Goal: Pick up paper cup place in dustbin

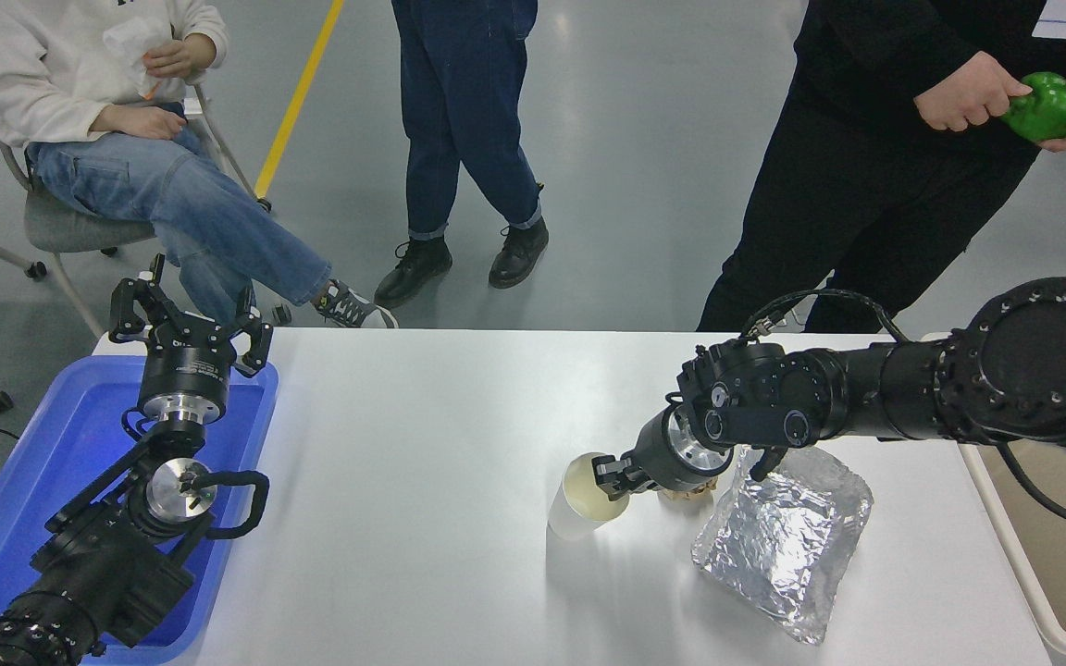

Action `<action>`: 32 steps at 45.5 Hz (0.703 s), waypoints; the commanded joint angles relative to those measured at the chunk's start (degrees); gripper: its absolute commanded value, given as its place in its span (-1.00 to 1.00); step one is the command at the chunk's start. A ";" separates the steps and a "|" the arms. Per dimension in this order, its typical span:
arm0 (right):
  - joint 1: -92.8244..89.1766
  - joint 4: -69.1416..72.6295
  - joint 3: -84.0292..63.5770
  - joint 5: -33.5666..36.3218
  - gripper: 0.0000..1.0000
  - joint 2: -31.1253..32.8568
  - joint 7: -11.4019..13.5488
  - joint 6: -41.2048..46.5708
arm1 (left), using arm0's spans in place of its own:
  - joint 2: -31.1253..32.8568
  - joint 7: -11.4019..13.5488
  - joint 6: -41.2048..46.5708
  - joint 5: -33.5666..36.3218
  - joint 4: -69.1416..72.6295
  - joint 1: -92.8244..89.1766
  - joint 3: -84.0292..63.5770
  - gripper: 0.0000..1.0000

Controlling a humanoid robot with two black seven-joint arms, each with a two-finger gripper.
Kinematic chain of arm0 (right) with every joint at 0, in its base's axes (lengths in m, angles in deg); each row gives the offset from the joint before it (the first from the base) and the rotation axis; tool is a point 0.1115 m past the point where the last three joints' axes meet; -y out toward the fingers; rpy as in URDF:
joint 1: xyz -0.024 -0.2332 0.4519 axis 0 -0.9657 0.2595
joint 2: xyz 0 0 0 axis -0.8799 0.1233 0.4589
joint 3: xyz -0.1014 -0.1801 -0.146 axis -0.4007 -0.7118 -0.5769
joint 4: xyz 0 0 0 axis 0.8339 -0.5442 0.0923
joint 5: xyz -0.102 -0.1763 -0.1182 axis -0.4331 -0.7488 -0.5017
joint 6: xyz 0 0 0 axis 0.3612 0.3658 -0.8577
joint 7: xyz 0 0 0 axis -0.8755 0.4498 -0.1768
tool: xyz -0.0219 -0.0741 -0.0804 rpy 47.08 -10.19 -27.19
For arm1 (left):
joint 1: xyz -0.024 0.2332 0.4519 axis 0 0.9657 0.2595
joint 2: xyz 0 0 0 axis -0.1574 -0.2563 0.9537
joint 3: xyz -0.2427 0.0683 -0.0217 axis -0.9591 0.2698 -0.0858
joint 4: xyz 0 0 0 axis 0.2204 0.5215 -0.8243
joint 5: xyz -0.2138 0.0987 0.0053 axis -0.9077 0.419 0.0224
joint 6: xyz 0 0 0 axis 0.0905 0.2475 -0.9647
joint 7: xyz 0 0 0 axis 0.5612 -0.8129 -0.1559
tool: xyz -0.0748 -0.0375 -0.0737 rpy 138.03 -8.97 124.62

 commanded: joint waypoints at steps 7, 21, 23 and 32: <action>26.22 21.85 -4.74 2.58 -1.00 12.38 0.59 5.98 | -0.18 -0.09 0.00 0.03 0.01 0.09 0.00 0.98; 54.36 35.05 -15.82 9.09 -1.00 17.14 0.68 14.51 | -0.26 -0.09 0.00 0.03 0.01 0.09 0.00 0.98; 56.20 35.14 -16.96 9.17 -1.00 16.96 0.68 15.04 | -0.26 -0.09 0.00 0.03 0.01 0.09 0.00 0.98; 60.16 35.58 -18.19 9.17 -1.00 16.35 1.82 16.53 | -0.18 -0.09 0.00 0.03 0.01 0.09 0.00 0.98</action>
